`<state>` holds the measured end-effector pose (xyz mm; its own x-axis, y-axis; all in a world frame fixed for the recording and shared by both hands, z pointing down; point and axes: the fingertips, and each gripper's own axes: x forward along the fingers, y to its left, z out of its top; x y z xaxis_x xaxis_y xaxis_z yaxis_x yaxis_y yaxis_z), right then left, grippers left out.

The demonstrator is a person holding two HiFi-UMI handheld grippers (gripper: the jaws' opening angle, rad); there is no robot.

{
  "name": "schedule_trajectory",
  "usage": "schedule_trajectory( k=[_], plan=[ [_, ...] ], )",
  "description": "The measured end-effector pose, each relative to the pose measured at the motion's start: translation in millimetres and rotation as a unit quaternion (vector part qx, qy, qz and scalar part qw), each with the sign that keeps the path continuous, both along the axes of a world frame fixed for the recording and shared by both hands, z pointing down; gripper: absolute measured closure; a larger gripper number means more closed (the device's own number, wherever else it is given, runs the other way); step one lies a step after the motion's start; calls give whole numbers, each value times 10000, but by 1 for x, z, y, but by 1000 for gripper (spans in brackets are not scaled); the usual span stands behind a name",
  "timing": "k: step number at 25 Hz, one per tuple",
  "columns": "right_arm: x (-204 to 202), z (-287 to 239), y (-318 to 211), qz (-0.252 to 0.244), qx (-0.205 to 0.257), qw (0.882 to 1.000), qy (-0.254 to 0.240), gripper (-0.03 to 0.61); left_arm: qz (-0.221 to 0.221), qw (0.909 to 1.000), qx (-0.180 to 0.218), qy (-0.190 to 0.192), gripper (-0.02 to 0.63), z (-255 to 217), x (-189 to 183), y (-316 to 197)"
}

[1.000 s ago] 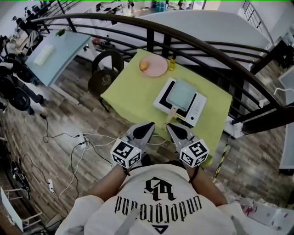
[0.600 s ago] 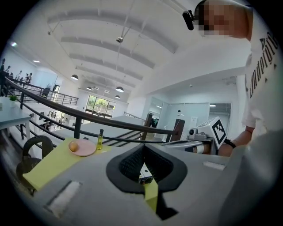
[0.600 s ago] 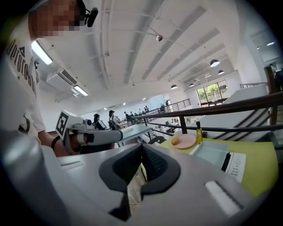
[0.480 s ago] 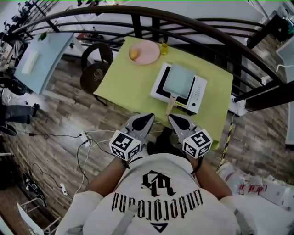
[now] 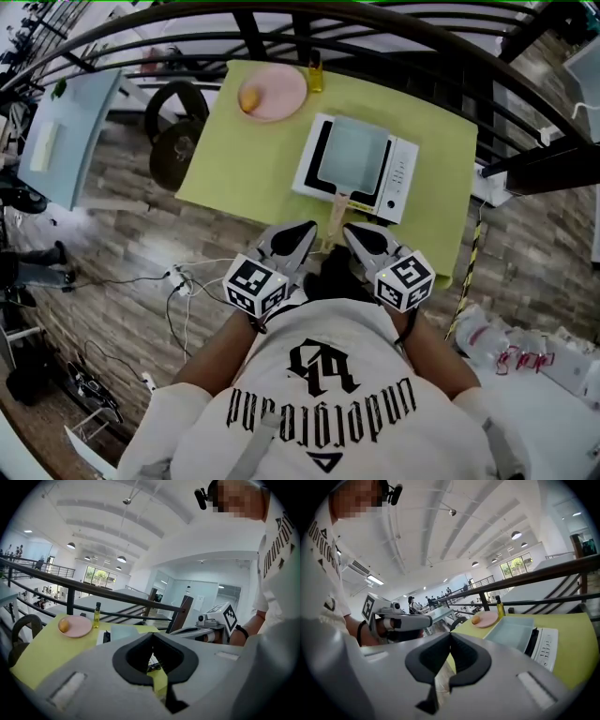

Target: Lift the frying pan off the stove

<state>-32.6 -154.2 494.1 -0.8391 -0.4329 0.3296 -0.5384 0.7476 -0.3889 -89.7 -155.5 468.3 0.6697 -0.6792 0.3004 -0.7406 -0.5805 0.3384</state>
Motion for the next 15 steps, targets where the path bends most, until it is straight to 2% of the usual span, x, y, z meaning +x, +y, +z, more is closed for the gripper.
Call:
schedule_trajectory(
  k=[6,10,15],
  plan=[
    [18,27,-36,16,-371,9993,63,575,171,9989,-438,-54,607,32,14,-35],
    [26,48,-55,20,-786,9969,-19,571,273,9959,-867,5,606,57,20,-53],
    [22,71,-62,-1,-1354,9906,-193,535,401,9915,-1238,28,533,82,21,-65]
  ],
)
